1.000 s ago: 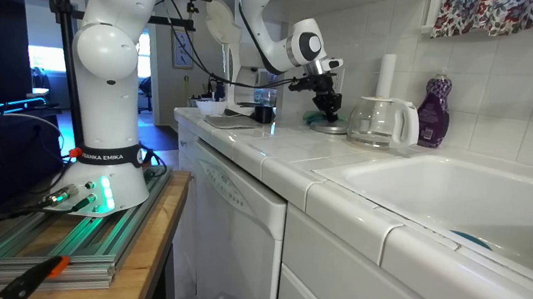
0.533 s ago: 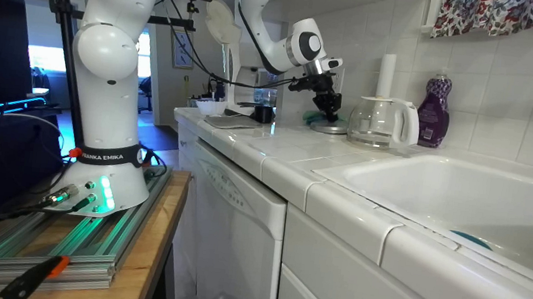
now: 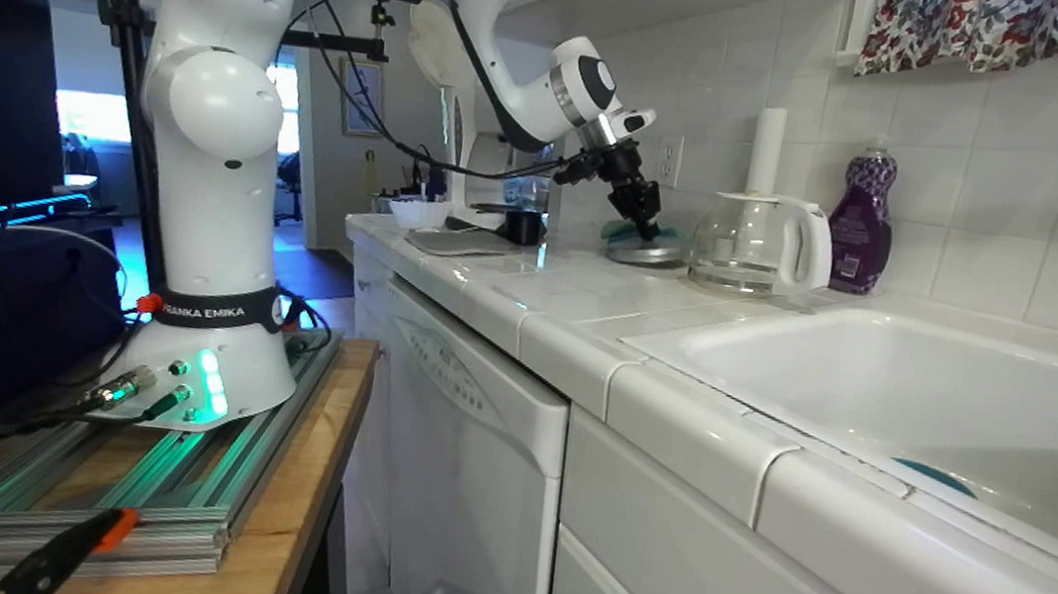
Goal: Put the lid over the pot
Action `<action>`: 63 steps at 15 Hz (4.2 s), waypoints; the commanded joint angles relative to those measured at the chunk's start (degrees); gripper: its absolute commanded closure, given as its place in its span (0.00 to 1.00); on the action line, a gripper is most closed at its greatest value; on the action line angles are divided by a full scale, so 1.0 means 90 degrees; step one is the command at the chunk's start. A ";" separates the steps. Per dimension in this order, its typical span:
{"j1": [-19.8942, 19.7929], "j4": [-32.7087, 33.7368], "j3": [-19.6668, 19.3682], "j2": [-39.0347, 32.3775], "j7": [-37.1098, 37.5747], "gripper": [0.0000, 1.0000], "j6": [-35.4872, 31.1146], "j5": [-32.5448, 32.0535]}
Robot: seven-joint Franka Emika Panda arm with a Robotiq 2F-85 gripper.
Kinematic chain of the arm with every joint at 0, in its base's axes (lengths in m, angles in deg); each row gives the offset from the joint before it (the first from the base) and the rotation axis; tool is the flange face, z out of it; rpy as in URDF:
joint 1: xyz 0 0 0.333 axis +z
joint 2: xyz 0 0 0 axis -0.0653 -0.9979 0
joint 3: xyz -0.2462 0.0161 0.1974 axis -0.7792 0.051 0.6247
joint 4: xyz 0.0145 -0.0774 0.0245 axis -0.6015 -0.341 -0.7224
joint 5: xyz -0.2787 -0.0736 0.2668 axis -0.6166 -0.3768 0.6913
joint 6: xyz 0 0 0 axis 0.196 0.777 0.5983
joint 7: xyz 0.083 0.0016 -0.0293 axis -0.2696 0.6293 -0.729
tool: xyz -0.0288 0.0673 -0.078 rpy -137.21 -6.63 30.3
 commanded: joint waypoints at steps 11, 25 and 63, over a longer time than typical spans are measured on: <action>-0.0376 -0.1554 0.1533 0.1915 0.3441 0.94 0.1603 -0.2551; -0.0843 -0.3441 0.3077 0.4262 0.5621 0.94 0.3793 -0.1921; -0.2585 -0.2813 0.1425 0.7579 0.7016 0.74 0.6108 -0.1676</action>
